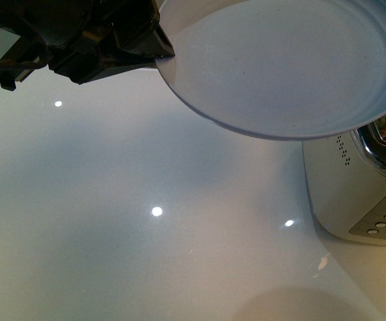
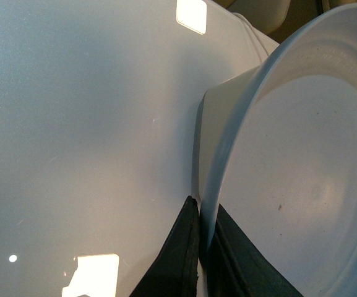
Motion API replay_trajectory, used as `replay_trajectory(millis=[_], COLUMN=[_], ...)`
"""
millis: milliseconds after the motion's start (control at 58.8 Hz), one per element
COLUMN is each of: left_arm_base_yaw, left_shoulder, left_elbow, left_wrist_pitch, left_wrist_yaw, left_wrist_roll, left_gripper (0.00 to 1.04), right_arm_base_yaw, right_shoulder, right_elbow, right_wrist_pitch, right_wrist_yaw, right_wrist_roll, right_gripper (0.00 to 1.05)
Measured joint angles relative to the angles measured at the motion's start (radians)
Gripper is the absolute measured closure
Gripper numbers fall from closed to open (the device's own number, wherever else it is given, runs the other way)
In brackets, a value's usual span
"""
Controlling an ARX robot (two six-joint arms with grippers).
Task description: Left arm holds plate, right arm toasts bread
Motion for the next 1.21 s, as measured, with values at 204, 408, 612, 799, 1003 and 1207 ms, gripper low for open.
replay_trajectory(millis=[204, 408, 612, 799, 1003, 1207], left_arm_base_yaw=[0.0, 0.0, 0.0, 0.0, 0.0, 0.0], left_shoulder=[0.0, 0.0, 0.0, 0.0, 0.0, 0.0], left_elbow=[0.0, 0.0, 0.0, 0.0, 0.0, 0.0], left_wrist_pitch=[0.0, 0.0, 0.0, 0.0, 0.0, 0.0], left_wrist_yaw=[0.0, 0.0, 0.0, 0.0, 0.0, 0.0], left_wrist_roll=[0.0, 0.0, 0.0, 0.0, 0.0, 0.0], left_gripper=[1.02, 1.02, 1.02, 1.02, 1.02, 1.02], right_arm_base_yaw=[-0.001, -0.001, -0.001, -0.001, -0.001, -0.001], right_shoulder=[-0.09, -0.164, -0.258, -0.326, -0.393, -0.494], right_elbow=[-0.026, -0.049, -0.049, -0.049, -0.049, -0.048], right_wrist_pitch=[-0.065, -0.093, -0.183, -0.25, -0.317, -0.444], right_wrist_yaw=[0.0, -0.001, -0.001, -0.001, -0.001, -0.004], right_wrist_roll=[0.0, 0.0, 0.0, 0.0, 0.0, 0.0], right_gripper=[1.03, 1.03, 1.03, 1.03, 1.03, 1.03])
